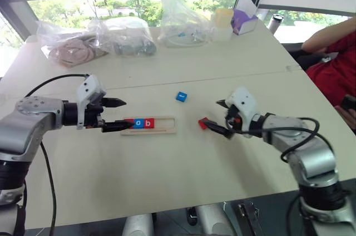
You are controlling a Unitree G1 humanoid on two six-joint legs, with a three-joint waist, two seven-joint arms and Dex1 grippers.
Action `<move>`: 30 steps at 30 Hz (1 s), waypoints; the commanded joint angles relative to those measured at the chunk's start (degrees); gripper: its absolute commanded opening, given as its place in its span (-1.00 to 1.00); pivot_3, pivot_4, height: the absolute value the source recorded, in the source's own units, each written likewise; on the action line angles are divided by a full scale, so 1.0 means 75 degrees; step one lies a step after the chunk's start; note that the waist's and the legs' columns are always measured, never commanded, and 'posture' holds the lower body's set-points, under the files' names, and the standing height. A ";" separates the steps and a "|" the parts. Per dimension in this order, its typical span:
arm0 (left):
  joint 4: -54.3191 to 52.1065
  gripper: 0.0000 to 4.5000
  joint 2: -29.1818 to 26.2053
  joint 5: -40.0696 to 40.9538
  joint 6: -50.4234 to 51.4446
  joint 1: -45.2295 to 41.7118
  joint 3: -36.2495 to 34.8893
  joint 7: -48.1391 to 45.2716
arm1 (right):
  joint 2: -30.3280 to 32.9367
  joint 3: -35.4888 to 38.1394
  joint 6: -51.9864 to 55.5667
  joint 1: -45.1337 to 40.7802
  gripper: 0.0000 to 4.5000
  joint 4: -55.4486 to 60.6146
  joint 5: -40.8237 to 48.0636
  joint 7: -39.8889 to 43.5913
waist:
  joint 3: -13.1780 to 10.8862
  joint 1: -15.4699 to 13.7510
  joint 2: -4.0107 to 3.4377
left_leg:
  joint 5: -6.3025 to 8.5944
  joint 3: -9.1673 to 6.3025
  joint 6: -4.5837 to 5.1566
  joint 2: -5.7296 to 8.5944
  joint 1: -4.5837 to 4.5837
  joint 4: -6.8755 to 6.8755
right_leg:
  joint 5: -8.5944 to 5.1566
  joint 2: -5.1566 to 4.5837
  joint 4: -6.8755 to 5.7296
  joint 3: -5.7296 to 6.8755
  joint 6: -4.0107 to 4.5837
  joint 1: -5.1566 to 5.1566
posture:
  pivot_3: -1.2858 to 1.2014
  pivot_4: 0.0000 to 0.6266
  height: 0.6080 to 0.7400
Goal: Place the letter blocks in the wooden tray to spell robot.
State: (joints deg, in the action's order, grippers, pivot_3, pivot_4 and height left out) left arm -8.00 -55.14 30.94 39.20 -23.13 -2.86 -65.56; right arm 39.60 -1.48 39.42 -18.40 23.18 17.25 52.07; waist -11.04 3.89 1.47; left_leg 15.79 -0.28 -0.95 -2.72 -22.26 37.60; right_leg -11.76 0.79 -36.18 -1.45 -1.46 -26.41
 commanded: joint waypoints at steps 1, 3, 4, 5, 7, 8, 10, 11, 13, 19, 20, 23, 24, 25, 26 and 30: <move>-0.0234 1.00 -0.0130 0.0021 -0.0071 -0.0106 -0.0039 -0.0212 | 0.0391 -0.0394 -0.2239 -0.0359 0.95 -0.1498 -0.0206 0.1571 | 0.0000 0.0011 0.0004 | 0.0000 -0.0001 0.0000 -0.0001 0.0004 -0.0006 | 0.0000 0.0004 0.0000 0.0000 0.0000 0.0000 | 0.03 -0.52 0.99; -0.0438 1.00 -0.0163 0.0090 0.0011 -0.0053 -0.0060 -0.0263 | 0.0289 -0.1069 -0.3423 -0.1090 0.95 -0.3178 -0.0776 0.2223 | -0.0004 0.0040 0.0013 | 0.0000 0.0001 0.0000 -0.0002 0.0021 -0.0022 | 0.0001 0.0010 -0.0001 -0.0005 0.0000 0.0004 | 0.03 -0.52 0.99; -0.0552 1.00 -0.0167 0.0126 0.0067 -0.0030 -0.0084 -0.0248 | 0.0168 -0.1347 -0.3888 -0.1474 0.95 -0.3966 -0.0997 0.2497 | -0.0006 0.0043 0.0012 | -0.0001 0.0003 0.0000 -0.0002 0.0031 -0.0026 | 0.0001 0.0014 -0.0003 -0.0008 0.0002 0.0004 | 0.03 -0.52 0.99; -0.0633 1.00 -0.0161 0.0149 0.0111 -0.0013 -0.0107 -0.0218 | 0.0051 -0.1518 -0.4279 -0.1761 0.95 -0.4573 -0.1126 0.2705 | -0.0007 0.0035 0.0011 | -0.0001 0.0006 0.0001 -0.0004 0.0037 -0.0029 | 0.0002 0.0019 -0.0003 -0.0015 0.0005 0.0005 | 0.03 -0.52 0.99; -0.0760 1.00 -0.0162 0.0194 0.0178 0.0056 -0.0168 -0.0166 | -0.0130 -0.1789 -0.5136 -0.2162 0.95 -0.5543 -0.1419 0.2985 | -0.0007 0.0012 0.0011 | -0.0002 0.0000 0.0001 -0.0004 0.0043 -0.0036 | 0.0005 0.0031 -0.0013 -0.0024 0.0009 0.0007 | 0.03 -0.52 0.99; -0.0839 1.00 -0.0180 0.0221 0.0212 0.0147 -0.0226 -0.0133 | -0.0288 -0.1878 -0.5414 -0.2374 0.95 -0.6010 -0.1474 0.3140 | -0.0007 0.0006 0.0011 | -0.0002 -0.0003 0.0001 -0.0004 0.0047 -0.0036 | 0.0005 0.0035 -0.0020 -0.0027 0.0009 0.0008 | 0.03 -0.52 0.99; -0.0977 1.00 -0.0224 0.0260 0.0280 0.0318 -0.0334 -0.0082 | -0.0558 -0.1966 -0.5796 -0.2737 0.95 -0.6812 -0.1540 0.3360 | -0.0008 0.0002 0.0010 | -0.0002 -0.0005 0.0001 -0.0009 0.0049 -0.0047 | 0.0008 0.0040 -0.0021 -0.0029 0.0005 0.0008 | 0.03 -0.52 0.99; -0.1069 1.00 -0.0270 0.0291 0.0338 0.0436 -0.0422 -0.0050 | -0.0695 -0.1994 -0.6023 -0.2963 0.95 -0.7310 -0.1606 0.3441 | -0.0008 0.0001 0.0010 | -0.0002 -0.0005 0.0001 -0.0010 0.0047 -0.0050 | 0.0018 0.0041 -0.0022 -0.0030 -0.0015 0.0007 | 0.03 -0.52 0.99; -0.1202 1.00 -0.0357 0.0356 0.0432 0.0606 -0.0578 -0.0003 | -0.0879 -0.2002 -0.6456 -0.3318 0.95 -0.8120 -0.1739 0.3521 | -0.0008 0.0008 0.0010 | -0.0002 -0.0003 0.0001 -0.0013 0.0043 -0.0050 | 0.0020 0.0040 -0.0021 -0.0031 -0.0017 0.0004 | 0.03 -0.52 0.99; -0.1434 1.00 -0.0563 0.0503 0.0607 0.0878 -0.0898 0.0090 | -0.1067 -0.1937 -0.7360 -0.3872 0.19 -0.9453 -0.1814 0.4094 | -0.0008 -0.0027 0.0009 | -0.0003 0.0000 0.0000 -0.0013 0.0062 -0.0045 | 0.0010 0.0039 -0.0021 -0.0036 0.0004 0.0024 | 0.03 -0.52 0.99; -0.1442 1.00 -0.0572 0.0508 0.0609 0.0898 -0.0915 0.0111 | -0.1094 -0.1919 -0.7378 -0.3894 -0.05 -0.9494 -0.1795 0.4164 | -0.0008 -0.0033 0.0009 | -0.0003 0.0001 0.0000 -0.0013 0.0079 -0.0045 | 0.0006 0.0039 -0.0021 -0.0037 0.0010 0.0043 | 0.03 -0.52 0.99; -0.1459 1.00 -0.0556 0.0519 0.0593 0.0932 -0.0944 0.0206 | -0.1151 -0.1845 -0.7186 -0.3831 -0.50 -0.9208 -0.1703 0.4246 | -0.0008 -0.0015 0.0009 | -0.0002 0.0001 0.0000 -0.0013 0.0122 -0.0046 | 0.0003 0.0039 -0.0019 -0.0039 0.0013 0.0089 | 0.03 -0.52 0.99; -0.1444 1.00 -0.0550 0.0517 0.0579 0.0932 -0.0948 0.0229 | -0.1170 -0.1799 -0.6991 -0.3812 -0.50 -0.9021 -0.1640 0.4234 | -0.0008 -0.0012 0.0009 | -0.0003 0.0001 0.0000 -0.0013 0.0122 -0.0045 | 0.0003 0.0039 -0.0020 -0.0040 0.0013 0.0089 | 0.03 -0.52 0.99; -0.1421 1.00 -0.0544 0.0503 0.0555 0.0935 -0.0949 0.0251 | -0.1188 -0.1745 -0.6743 -0.3782 -0.50 -0.8774 -0.1557 0.4222 | -0.0009 -0.0012 0.0008 | -0.0003 0.0001 -0.0001 -0.0013 0.0123 -0.0044 | 0.0004 0.0039 -0.0021 -0.0042 0.0013 0.0089 | 0.03 -0.52 0.99; -0.1385 1.00 -0.0544 0.0483 0.0524 0.0941 -0.0950 0.0267 | -0.1202 -0.1691 -0.6459 -0.3721 -0.50 -0.8435 -0.1457 0.4206 | -0.0009 -0.0007 0.0008 | -0.0004 0.0000 -0.0002 -0.0013 0.0122 -0.0043 | 0.0004 0.0040 -0.0023 -0.0043 0.0013 0.0089 | 0.03 -0.52 0.99; -0.1080 1.00 -0.0593 0.0402 0.0417 0.0917 -0.1040 0.0305 | -0.1413 -0.1590 -0.5115 -0.3413 -0.50 -0.6708 -0.1254 0.3647 | -0.0009 0.0007 0.0006 | -0.0004 -0.0002 -0.0002 -0.0015 0.0128 -0.0046 | 0.0007 0.0044 -0.0038 -0.0046 0.0009 0.0086 | 0.03 -0.52 0.99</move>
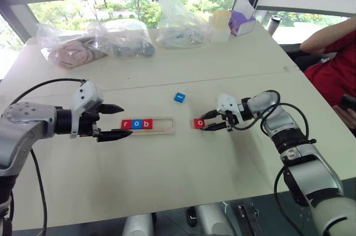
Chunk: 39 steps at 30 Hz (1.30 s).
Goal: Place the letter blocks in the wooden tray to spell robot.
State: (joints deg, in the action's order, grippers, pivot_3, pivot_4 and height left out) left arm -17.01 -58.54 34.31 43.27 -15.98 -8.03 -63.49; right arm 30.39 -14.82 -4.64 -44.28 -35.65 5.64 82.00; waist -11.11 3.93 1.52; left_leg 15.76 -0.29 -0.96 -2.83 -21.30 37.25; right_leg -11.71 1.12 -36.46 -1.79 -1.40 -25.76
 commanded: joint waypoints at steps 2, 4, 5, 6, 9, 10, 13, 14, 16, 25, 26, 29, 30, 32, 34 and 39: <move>0.0273 1.00 -0.0230 -0.0071 -0.0149 0.0001 -0.0430 -0.0021 | -0.0462 0.0047 0.1422 -0.0022 -0.50 0.1844 0.0030 -0.0989 | 0.0000 0.0002 0.0000 | 0.0000 -0.0001 0.0000 -0.0003 0.0000 -0.0002 | 0.0001 0.0005 -0.0011 0.0000 -0.0002 -0.0007 | 0.03 -0.52 0.99; 0.0218 1.00 -0.0408 -0.0006 -0.0105 0.0231 -0.0492 -0.0246 | -0.0800 -0.0318 0.1884 -0.0258 -0.50 0.2040 -0.0537 -0.1617 | 0.0001 0.0020 0.0002 | 0.0000 0.0000 -0.0001 -0.0003 -0.0002 0.0000 | -0.0002 0.0005 -0.0033 0.0000 0.0002 -0.0025 | 0.03 -0.52 0.99; 0.0176 1.00 -0.0473 0.0024 -0.0099 0.0314 -0.0491 -0.0325 | -0.0897 -0.0436 0.2052 -0.0326 -0.50 0.2066 -0.0692 -0.1763 | 0.0001 0.0012 0.0001 | -0.0001 0.0006 -0.0003 -0.0003 -0.0006 0.0001 | -0.0006 0.0007 -0.0057 -0.0009 0.0009 -0.0048 | 0.03 -0.52 0.99; 0.0126 1.00 -0.0475 0.0144 -0.0018 0.0356 -0.0535 -0.0353 | -0.0998 -0.0577 0.2162 -0.0358 -0.50 0.2136 -0.0746 -0.1748 | 0.0001 0.0002 0.0001 | -0.0003 0.0015 -0.0005 0.0000 -0.0009 0.0001 | -0.0009 0.0007 -0.0077 -0.0020 0.0013 -0.0066 | 0.03 -0.52 0.99; -0.0145 1.00 -0.0475 0.0179 0.0049 0.0628 -0.0573 -0.0298 | -0.1555 -0.0846 0.2753 -0.0642 -0.50 0.1993 -0.0979 -0.2209 | 0.0001 -0.0017 0.0002 | -0.0004 0.0010 -0.0008 0.0000 -0.0009 0.0000 | -0.0016 0.0011 -0.0088 -0.0023 0.0023 -0.0075 | 0.03 -0.52 0.99; -0.0278 1.00 -0.0478 0.0165 0.0056 0.0810 -0.0607 -0.0272 | -0.1749 -0.0920 0.2916 -0.0758 -0.50 0.1889 -0.1068 -0.2373 | 0.0001 -0.0009 0.0002 | -0.0004 0.0011 -0.0008 0.0000 -0.0011 0.0000 | -0.0016 0.0011 -0.0089 -0.0023 0.0024 -0.0077 | 0.03 -0.52 0.99; -0.0499 1.00 -0.0449 0.0178 0.0084 0.1173 -0.0737 -0.0153 | -0.2066 -0.1111 0.3012 -0.0977 -0.50 0.1634 -0.1258 -0.2602 | 0.0001 0.0003 0.0002 | -0.0005 0.0022 -0.0008 0.0000 -0.0014 0.0002 | -0.0015 0.0011 -0.0088 -0.0033 0.0024 -0.0081 | 0.03 -0.52 0.99; -0.0502 1.00 -0.0432 0.0164 0.0072 0.1242 -0.0772 -0.0092 | -0.2132 -0.1164 0.2988 -0.1041 -0.50 0.1523 -0.1326 -0.2676 | 0.0001 0.0002 0.0002 | -0.0005 0.0023 -0.0008 0.0000 -0.0014 0.0001 | -0.0015 0.0010 -0.0085 -0.0033 0.0024 -0.0081 | 0.03 -0.52 0.99; -0.0517 1.00 -0.0376 0.0162 0.0057 0.1429 -0.0887 0.0045 | -0.2246 -0.1268 0.2955 -0.1150 -0.50 0.1330 -0.1419 -0.2754 | 0.0002 -0.0013 0.0003 | -0.0005 0.0023 -0.0008 0.0000 -0.0014 0.0000 | -0.0016 0.0011 -0.0084 -0.0034 0.0024 -0.0081 | 0.03 -0.52 0.99; -0.0582 1.00 -0.0238 0.0249 0.0078 0.1844 -0.1149 0.0373 | -0.2423 -0.1491 0.2881 -0.1295 -0.50 0.0951 -0.1545 -0.2616 | 0.0002 0.0014 0.0004 | -0.0005 0.0025 -0.0008 -0.0001 -0.0013 -0.0002 | -0.0016 0.0011 -0.0085 -0.0045 0.0025 -0.0084 | 0.03 -0.52 0.99; -0.0530 1.00 -0.0238 0.0233 0.0064 0.1841 -0.1162 0.0374 | -0.2431 -0.1504 0.2874 -0.1290 -0.50 0.0954 -0.1552 -0.2600 | 0.0002 0.0016 0.0004 | -0.0005 0.0024 -0.0008 -0.0001 -0.0012 -0.0002 | -0.0016 0.0012 -0.0086 -0.0045 0.0024 -0.0084 | 0.03 -0.52 0.99; -0.0484 1.00 -0.0258 0.0203 0.0038 0.1845 -0.1175 0.0351 | -0.2454 -0.1518 0.2891 -0.1251 -0.50 0.1004 -0.1542 -0.2543 | 0.0002 0.0012 0.0004 | -0.0005 0.0023 -0.0008 -0.0001 -0.0010 -0.0004 | -0.0015 0.0013 -0.0087 -0.0045 0.0024 -0.0084 | 0.03 -0.52 0.99; -0.0494 1.00 -0.0256 0.0211 0.0048 0.1835 -0.1172 0.0361 | -0.2473 -0.1511 0.2942 -0.1233 -0.50 0.1054 -0.1513 -0.2525 | 0.0002 0.0010 0.0004 | -0.0005 0.0023 -0.0008 -0.0001 -0.0011 -0.0003 | -0.0015 0.0013 -0.0087 -0.0045 0.0024 -0.0084 | 0.03 -0.52 0.99; -0.0508 1.00 -0.0248 0.0221 0.0064 0.1817 -0.1160 0.0381 | -0.2500 -0.1494 0.3019 -0.1208 -0.50 0.1136 -0.1480 -0.2507 | 0.0002 0.0008 0.0004 | -0.0005 0.0024 -0.0008 -0.0001 -0.0012 -0.0003 | -0.0016 0.0013 -0.0086 -0.0045 0.0024 -0.0084 | 0.03 -0.52 0.99; -0.0502 1.00 -0.0235 0.0216 0.0060 0.1804 -0.1141 0.0396 | -0.2515 -0.1497 0.3092 -0.1169 -0.50 0.1262 -0.1447 -0.2461 | 0.0002 0.0008 0.0004 | -0.0005 0.0025 -0.0008 -0.0001 -0.0012 -0.0003 | -0.0016 0.0012 -0.0084 -0.0046 0.0024 -0.0083 | 0.03 -0.52 0.99; -0.0481 1.00 -0.0183 0.0201 0.0047 0.1710 -0.1048 0.0436 | -0.2490 -0.1582 0.3081 -0.1066 -0.50 0.1367 -0.1521 -0.2445 | 0.0002 0.0011 0.0004 | -0.0005 0.0025 -0.0008 -0.0001 -0.0011 -0.0004 | -0.0016 0.0013 -0.0085 -0.0047 0.0024 -0.0084 | 0.03 -0.52 0.99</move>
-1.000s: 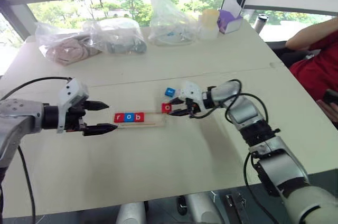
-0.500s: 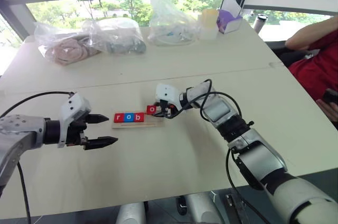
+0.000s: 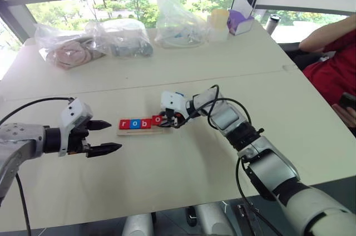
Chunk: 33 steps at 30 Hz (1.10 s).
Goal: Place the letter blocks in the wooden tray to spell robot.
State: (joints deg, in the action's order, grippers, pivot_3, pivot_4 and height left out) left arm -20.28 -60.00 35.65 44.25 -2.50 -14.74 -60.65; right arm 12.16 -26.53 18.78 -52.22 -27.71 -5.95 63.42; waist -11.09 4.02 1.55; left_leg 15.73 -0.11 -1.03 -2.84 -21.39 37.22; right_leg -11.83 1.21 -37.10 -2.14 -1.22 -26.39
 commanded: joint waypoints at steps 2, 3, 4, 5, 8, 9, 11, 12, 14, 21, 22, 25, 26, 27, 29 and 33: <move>-0.0020 1.00 0.0032 0.0004 -0.0094 -0.0141 -0.0114 0.0075 | -0.0033 -0.0038 -0.0027 0.0023 -0.50 0.0348 0.0022 0.0062 | 0.0000 -0.0002 0.0000 | 0.0000 0.0000 0.0000 0.0000 0.0000 0.0000 | 0.0000 0.0000 0.0000 0.0000 0.0000 0.0000 | 0.03 -0.52 0.99; 0.0012 1.00 0.0043 -0.0010 -0.0109 -0.0172 -0.0091 0.0079 | -0.0035 -0.0040 -0.0003 0.0033 -0.50 0.0364 0.0030 0.0071 | 0.0000 -0.0003 0.0000 | 0.0000 0.0000 0.0000 0.0000 0.0000 0.0000 | 0.0000 0.0000 0.0000 0.0000 0.0000 0.0000 | 0.03 -0.52 0.99; 0.0034 1.00 0.0053 -0.0021 -0.0118 -0.0193 -0.0077 0.0080 | -0.0039 -0.0039 0.0015 0.0039 -0.50 0.0374 0.0035 0.0076 | 0.0000 -0.0003 0.0000 | 0.0000 0.0000 0.0000 0.0000 0.0000 0.0000 | 0.0000 0.0000 0.0000 0.0000 0.0000 0.0000 | 0.03 -0.52 0.99; 0.0035 1.00 0.0060 -0.0024 -0.0117 -0.0200 -0.0071 0.0086 | -0.0036 -0.0037 0.0029 0.0050 -0.50 0.0393 0.0039 0.0081 | 0.0000 -0.0001 0.0000 | 0.0000 0.0001 0.0000 0.0000 0.0000 0.0000 | 0.0000 0.0000 0.0000 0.0000 0.0000 0.0000 | 0.03 -0.52 0.99; 0.0056 1.00 0.0089 -0.0046 -0.0145 -0.0220 -0.0034 0.0112 | -0.0061 -0.0055 0.0051 0.0091 -0.03 0.0438 0.0028 0.0067 | 0.0000 -0.0001 0.0000 | 0.0000 0.0001 0.0000 0.0000 0.0000 0.0000 | 0.0000 0.0000 0.0000 0.0000 0.0000 0.0000 | 0.03 -0.52 0.99; 0.0069 1.00 0.0108 -0.0046 -0.0152 -0.0241 -0.0024 0.0133 | -0.0090 -0.0062 0.0051 0.0100 0.15 0.0426 0.0015 0.0033 | 0.0000 -0.0002 0.0000 | 0.0000 0.0001 0.0000 0.0000 0.0000 -0.0001 | 0.0000 0.0000 0.0000 0.0000 0.0000 0.0000 | 0.03 -0.52 0.99; 0.0089 1.00 0.0125 -0.0052 -0.0165 -0.0263 -0.0011 0.0152 | -0.0153 -0.0039 0.0055 0.0085 0.61 0.0391 -0.0009 -0.0083 | 0.0000 0.0001 0.0000 | 0.0000 0.0000 0.0000 0.0000 0.0000 0.0000 | 0.0000 0.0000 0.0000 0.0000 0.0000 0.0000 | 0.03 -0.52 0.99; 0.0087 1.00 0.0130 -0.0052 -0.0162 -0.0272 -0.0009 0.0159 | -0.0166 -0.0008 0.0046 0.0070 0.85 0.0392 -0.0009 -0.0138 | 0.0000 0.0006 0.0001 | 0.0000 0.0001 0.0000 0.0000 0.0000 0.0000 | 0.0000 0.0000 0.0000 -0.0001 0.0000 0.0000 | 0.03 -0.52 0.99; 0.0104 1.00 0.0138 -0.0069 -0.0170 -0.0293 0.0001 0.0166 | -0.0169 0.0058 0.0054 0.0035 0.98 0.0423 0.0018 -0.0194 | 0.0000 0.0001 0.0001 | 0.0000 0.0001 0.0000 0.0000 0.0000 0.0000 | 0.0000 0.0000 -0.0001 -0.0001 0.0000 0.0000 | 0.03 -0.52 0.99; 0.0107 1.00 0.0175 -0.0069 -0.0186 -0.0351 0.0028 0.0205 | 0.0123 0.0447 0.0136 -0.0029 0.98 0.0850 0.0186 -0.0328 | 0.0000 -0.0004 0.0001 | 0.0000 0.0001 0.0000 0.0000 -0.0002 0.0000 | 0.0000 -0.0001 0.0001 -0.0001 -0.0001 -0.0001 | 0.03 -0.52 0.99; 0.0096 1.00 0.0171 -0.0052 -0.0176 -0.0353 0.0020 0.0202 | 0.0232 0.0470 0.0002 0.0016 0.98 0.0939 0.0141 -0.0396 | 0.0000 -0.0005 0.0001 | 0.0000 0.0001 0.0000 0.0000 -0.0002 0.0000 | 0.0000 -0.0001 0.0001 -0.0001 -0.0001 0.0000 | 0.03 -0.52 0.99; 0.0097 1.00 0.0157 -0.0031 -0.0177 -0.0388 0.0009 0.0192 | 0.0495 0.0747 -0.0485 0.0051 0.98 0.0850 0.0001 -0.0955 | 0.0000 -0.0005 0.0001 | 0.0000 0.0001 0.0000 0.0000 0.0000 0.0000 | 0.0000 -0.0001 0.0001 -0.0001 -0.0001 0.0000 | 0.03 -0.52 0.99; 0.0105 1.00 0.0165 -0.0024 -0.0182 -0.0416 0.0006 0.0197 | 0.0538 0.0917 -0.0517 0.0028 0.98 0.0777 0.0055 -0.1149 | 0.0000 -0.0004 0.0001 | 0.0000 0.0001 0.0000 0.0000 -0.0001 0.0000 | 0.0000 -0.0001 0.0001 -0.0001 0.0000 0.0000 | 0.03 -0.52 0.99; 0.0110 1.00 0.0191 -0.0006 -0.0190 -0.0452 -0.0003 0.0207 | 0.0557 0.1100 -0.0488 -0.0004 0.98 0.0680 0.0115 -0.1366 | 0.0000 -0.0004 0.0001 | 0.0000 0.0001 0.0000 0.0001 -0.0001 0.0000 | 0.0000 -0.0001 0.0001 -0.0001 0.0000 0.0000 | 0.03 -0.52 0.99; 0.0130 1.00 0.0315 0.0062 -0.0192 -0.0614 -0.0015 0.0293 | 0.0558 0.1433 -0.0564 -0.0070 0.98 0.0372 0.0164 -0.1868 | 0.0001 -0.0004 0.0001 | 0.0000 0.0001 0.0000 0.0001 -0.0001 0.0000 | 0.0000 -0.0001 0.0001 -0.0002 0.0000 0.0000 | 0.03 -0.52 0.99; 0.0240 1.00 0.0450 -0.0009 -0.0242 -0.1001 0.0096 0.0390 | 0.0437 0.2047 -0.0182 -0.0049 0.98 -0.0423 0.0371 -0.2601 | 0.0002 0.0003 0.0003 | 0.0000 0.0002 0.0000 0.0002 -0.0002 0.0000 | 0.0000 0.0000 0.0002 -0.0004 0.0000 0.0000 | 0.03 -0.52 0.99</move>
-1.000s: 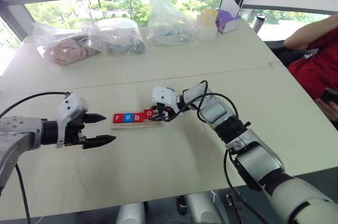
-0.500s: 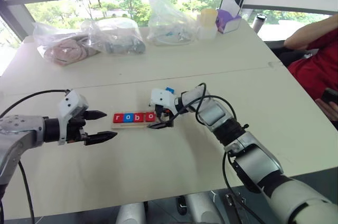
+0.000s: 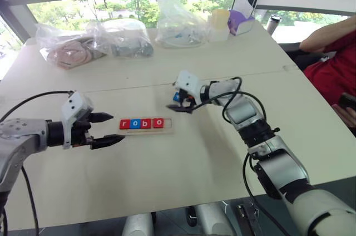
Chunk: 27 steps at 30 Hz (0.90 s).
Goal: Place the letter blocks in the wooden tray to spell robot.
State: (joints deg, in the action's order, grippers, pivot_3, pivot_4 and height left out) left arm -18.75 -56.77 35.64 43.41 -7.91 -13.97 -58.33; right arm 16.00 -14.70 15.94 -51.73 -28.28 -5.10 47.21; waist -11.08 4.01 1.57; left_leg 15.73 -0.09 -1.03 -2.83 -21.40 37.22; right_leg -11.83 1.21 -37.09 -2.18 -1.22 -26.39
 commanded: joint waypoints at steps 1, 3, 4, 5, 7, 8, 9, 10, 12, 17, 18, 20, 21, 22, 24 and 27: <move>0.0087 1.00 0.0057 -0.0031 -0.0151 -0.0387 0.0009 0.0109 | -0.0104 0.0537 0.0268 -0.0084 0.98 -0.0458 0.0301 -0.0489 | 0.0000 0.0002 0.0000 | 0.0000 0.0001 0.0000 0.0000 0.0000 0.0000 | 0.0000 0.0000 0.0000 -0.0002 0.0000 0.0000 | 0.03 -0.52 0.99; 0.0171 1.00 0.0136 0.0006 -0.0136 -0.0579 -0.0001 0.0138 | -0.0168 0.0563 0.0322 -0.0022 0.98 -0.0572 0.0346 -0.0509 | 0.0000 0.0017 0.0000 | 0.0000 0.0002 0.0000 0.0000 0.0000 -0.0002 | 0.0002 0.0000 0.0000 -0.0003 -0.0002 0.0000 | 0.03 -0.52 0.99; 0.0224 1.00 0.0200 0.0039 -0.0144 -0.0717 -0.0005 0.0168 | -0.0230 0.0578 0.0332 0.0018 0.98 -0.0677 0.0398 -0.0513 | 0.0000 0.0020 0.0000 | 0.0000 0.0004 0.0000 0.0000 0.0001 -0.0003 | 0.0002 0.0002 0.0000 -0.0008 -0.0004 -0.0001 | 0.03 -0.52 0.99; 0.0285 1.00 0.0258 0.0036 -0.0146 -0.0855 0.0015 0.0229 | -0.0291 0.0594 0.0329 0.0034 0.98 -0.0840 0.0405 -0.0587 | 0.0000 0.0017 0.0000 | 0.0000 0.0006 0.0000 0.0000 0.0002 -0.0006 | 0.0005 0.0003 0.0000 -0.0009 -0.0008 -0.0002 | 0.03 -0.52 0.99; 0.0327 1.00 0.0249 -0.0019 -0.0156 -0.0976 0.0111 0.0189 | -0.0402 0.0618 0.0181 0.0005 0.98 -0.1214 0.0379 -0.0733 | 0.0000 0.0022 0.0000 | 0.0000 0.0003 0.0000 0.0000 0.0002 -0.0007 | 0.0010 0.0006 -0.0001 -0.0009 -0.0016 -0.0002 | 0.03 -0.52 0.99; 0.0311 1.00 0.0222 -0.0055 -0.0168 -0.0991 0.0167 0.0149 | -0.0452 0.0627 0.0109 -0.0032 0.98 -0.1398 0.0358 -0.0789 | 0.0000 0.0025 0.0000 | 0.0000 0.0004 0.0000 0.0000 0.0004 -0.0007 | 0.0011 0.0006 -0.0001 -0.0010 -0.0018 -0.0002 | 0.03 -0.52 0.99; 0.0286 1.00 0.0221 -0.0061 -0.0154 -0.1022 0.0208 0.0147 | -0.0515 0.0624 0.0048 -0.0069 0.98 -0.1586 0.0388 -0.0706 | 0.0000 0.0023 0.0000 | 0.0000 0.0006 0.0000 0.0000 0.0003 -0.0007 | 0.0012 0.0006 -0.0002 -0.0014 -0.0019 -0.0003 | 0.03 -0.52 0.99; 0.0266 1.00 0.0228 -0.0058 -0.0137 -0.1048 0.0232 0.0158 | -0.0580 0.0625 0.0049 -0.0099 0.98 -0.1711 0.0444 -0.0593 | 0.0000 0.0015 0.0000 | 0.0000 0.0007 0.0000 0.0000 0.0003 -0.0007 | 0.0012 0.0006 -0.0002 -0.0014 -0.0019 -0.0002 | 0.03 -0.52 0.99; 0.0250 1.00 0.0235 -0.0053 -0.0121 -0.1072 0.0259 0.0169 | -0.0716 0.0685 0.0006 -0.0176 0.98 -0.1921 0.0539 -0.0554 | 0.0001 0.0019 0.0001 | 0.0000 0.0007 0.0000 0.0000 0.0001 -0.0006 | 0.0011 0.0005 0.0001 -0.0014 -0.0019 -0.0002 | 0.03 -0.52 0.99; 0.0241 1.00 0.0225 -0.0122 -0.0159 -0.1007 0.0311 0.0184 | -0.0828 0.0602 -0.0581 -0.0398 0.63 -0.2718 0.0315 -0.0814 | 0.0001 0.0023 0.0001 | 0.0000 0.0009 0.0000 0.0000 0.0007 -0.0007 | 0.0011 0.0006 -0.0002 -0.0018 -0.0017 0.0000 | 0.03 -0.52 0.99; 0.0225 1.00 0.0211 -0.0117 -0.0152 -0.0985 0.0297 0.0178 | -0.0837 0.0615 -0.0624 -0.0440 0.41 -0.2809 0.0309 -0.0845 | 0.0001 0.0022 0.0001 | 0.0000 0.0009 0.0000 0.0000 0.0007 -0.0007 | 0.0008 0.0006 -0.0002 -0.0018 -0.0014 0.0000 | 0.03 -0.52 0.99; 0.0196 1.00 0.0197 -0.0115 -0.0138 -0.0930 0.0264 0.0177 | -0.0845 0.0665 -0.0703 -0.0501 -0.02 -0.2932 0.0350 -0.0846 | 0.0001 0.0017 0.0001 | 0.0000 0.0009 0.0000 0.0000 0.0006 -0.0006 | 0.0008 0.0006 -0.0002 -0.0018 -0.0014 0.0001 | 0.03 -0.52 0.99; 0.0187 1.00 0.0190 -0.0125 -0.0139 -0.0898 0.0260 0.0175 | -0.0843 0.0673 -0.0725 -0.0514 -0.29 -0.2961 0.0366 -0.0826 | 0.0001 0.0015 0.0001 | 0.0000 0.0010 0.0000 0.0000 0.0006 -0.0005 | 0.0009 0.0006 -0.0002 -0.0018 -0.0014 0.0001 | 0.03 -0.52 0.99; 0.0183 1.00 0.0187 -0.0142 -0.0148 -0.0865 0.0267 0.0173 | -0.0836 0.0668 -0.0757 -0.0513 -0.49 -0.2969 0.0370 -0.0807 | 0.0001 0.0014 0.0001 | 0.0000 0.0010 0.0000 0.0000 0.0006 -0.0005 | 0.0009 0.0006 -0.0001 -0.0019 -0.0015 0.0002 | 0.03 -0.52 0.99; 0.0180 1.00 0.0188 -0.0167 -0.0168 -0.0826 0.0282 0.0170 | -0.0824 0.0652 -0.0792 -0.0498 -0.49 -0.2961 0.0371 -0.0773 | 0.0001 0.0012 0.0001 | 0.0000 0.0010 0.0000 0.0000 0.0005 -0.0005 | 0.0010 0.0005 -0.0001 -0.0019 -0.0017 0.0002 | 0.03 -0.52 0.99; 0.0090 1.00 0.0276 -0.0235 -0.0226 -0.0841 0.0360 0.0246 | -0.0677 0.0823 -0.0543 -0.0201 -0.49 -0.2114 0.0425 -0.1135 | 0.0001 0.0009 0.0001 | 0.0000 0.0010 0.0000 0.0000 0.0005 -0.0005 | 0.0010 0.0005 -0.0001 -0.0019 -0.0017 0.0001 | 0.03 -0.52 0.99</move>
State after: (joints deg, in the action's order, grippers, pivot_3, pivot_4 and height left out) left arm -16.23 -54.51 34.27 43.06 -13.84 -10.77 -56.91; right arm 10.18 -10.19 11.24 -53.69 -48.62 -2.16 40.50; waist -11.08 4.08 1.58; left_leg 15.73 -0.02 -1.03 -2.83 -21.37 37.18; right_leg -11.75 1.25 -37.10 -2.32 -1.34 -26.39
